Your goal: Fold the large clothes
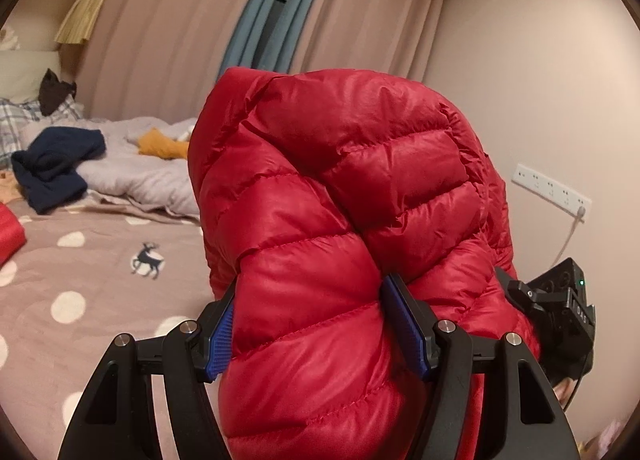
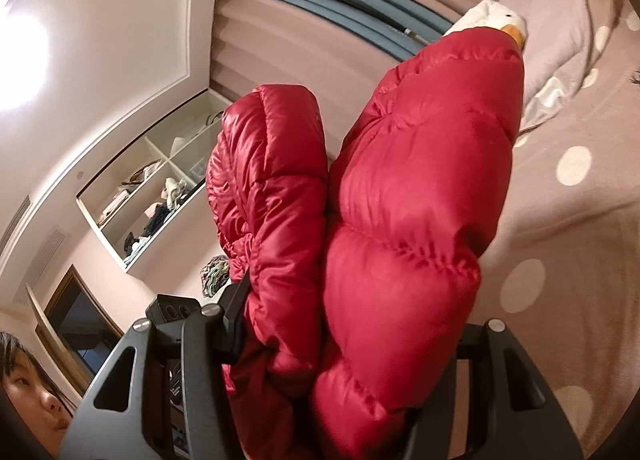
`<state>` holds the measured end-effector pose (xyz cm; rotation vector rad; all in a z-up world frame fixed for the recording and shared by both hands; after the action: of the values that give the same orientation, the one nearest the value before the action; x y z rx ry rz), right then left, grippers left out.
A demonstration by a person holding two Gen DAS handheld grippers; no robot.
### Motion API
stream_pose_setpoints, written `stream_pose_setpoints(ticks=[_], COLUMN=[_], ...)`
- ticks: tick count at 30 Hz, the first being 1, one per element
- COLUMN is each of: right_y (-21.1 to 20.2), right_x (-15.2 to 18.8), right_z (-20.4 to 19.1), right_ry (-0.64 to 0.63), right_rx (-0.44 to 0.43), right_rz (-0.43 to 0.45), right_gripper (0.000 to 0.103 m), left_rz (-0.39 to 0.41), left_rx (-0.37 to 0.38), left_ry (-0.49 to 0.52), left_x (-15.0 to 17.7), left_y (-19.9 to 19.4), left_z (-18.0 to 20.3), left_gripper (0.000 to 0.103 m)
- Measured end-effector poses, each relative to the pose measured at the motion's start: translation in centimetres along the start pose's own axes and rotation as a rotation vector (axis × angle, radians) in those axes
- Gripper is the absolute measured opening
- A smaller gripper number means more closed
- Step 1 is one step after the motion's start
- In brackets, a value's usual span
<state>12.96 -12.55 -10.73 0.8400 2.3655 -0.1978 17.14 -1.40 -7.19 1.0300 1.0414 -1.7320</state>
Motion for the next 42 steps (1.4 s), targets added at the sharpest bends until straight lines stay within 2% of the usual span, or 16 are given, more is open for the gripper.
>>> stream_pose_setpoints(ticks=[5, 11, 15, 19, 23, 27, 30, 31, 32, 34, 36, 40, 42], right_y=[2.4, 5.5, 8.1, 10.5, 12.3, 13.3, 13.2, 12.9, 12.6, 11.9, 11.3, 10.5, 10.4], right_x=[0.3, 0.4, -0.4, -1.1, -1.1, -0.5, 0.7, 1.3, 1.6, 1.6, 1.5, 1.5, 1.2], right_z=[-1.0, -2.9, -3.1, -0.2, 5.0, 10.5, 15.1, 16.9, 17.9, 18.5, 18.6, 17.1, 15.7], right_ry=[-0.008, -0.091, -0.134, -0.127, -0.075, 0.001, 0.049, 0.07, 0.095, 0.139, 0.142, 0.013, -0.07], right_rx=[-0.004, 0.021, 0.036, 0.072, 0.169, 0.274, 0.395, 0.463, 0.481, 0.461, 0.491, 0.626, 0.685], right_rz=[-0.026, -0.075, -0.087, -0.106, -0.137, -0.174, -0.216, -0.232, -0.239, -0.227, -0.223, -0.246, -0.248], right_gripper=[0.053, 0.053, 0.053, 0.053, 0.054, 0.054, 0.057, 0.058, 0.059, 0.066, 0.073, 0.084, 0.086], left_rz=[0.018, 0.067, 0.092, 0.054, -0.027, -0.154, -0.286, -0.29, -0.29, -0.28, -0.276, -0.283, -0.272], left_rx=[-0.044, -0.078, -0.103, -0.094, -0.12, -0.161, -0.214, -0.219, -0.219, -0.215, -0.212, -0.264, -0.304], left_ry=[-0.022, -0.003, 0.005, -0.047, -0.052, -0.038, -0.008, 0.0, 0.007, 0.012, 0.01, 0.0, 0.011], left_x=[-1.3, -3.4, -4.0, -3.1, -0.7, 3.1, 7.3, 7.7, 8.1, 7.9, 7.8, 7.8, 7.1], left_y=[-0.8, -1.6, 0.1, 3.6, 8.2, 12.4, 15.3, 15.5, 15.5, 15.0, 14.7, 14.7, 14.0], left_z=[-2.0, -3.8, -5.7, -8.7, -10.6, -11.6, -12.8, -12.8, -12.6, -12.2, -12.1, -12.5, -12.4], left_gripper=[0.067, 0.067, 0.067, 0.067, 0.067, 0.067, 0.063, 0.062, 0.062, 0.062, 0.062, 0.062, 0.062])
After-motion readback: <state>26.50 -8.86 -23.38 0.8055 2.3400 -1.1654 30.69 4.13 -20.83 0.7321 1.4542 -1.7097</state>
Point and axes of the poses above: each gripper's, at about its wrist camera, not at the fingertips, and y roughly the way its jaws point, z to its right, x to its underside, the point moved 8 cm from there along y, roughly the way its jaws point, and after that the axes turned 6 degrees about z, right-handed, at the moved point
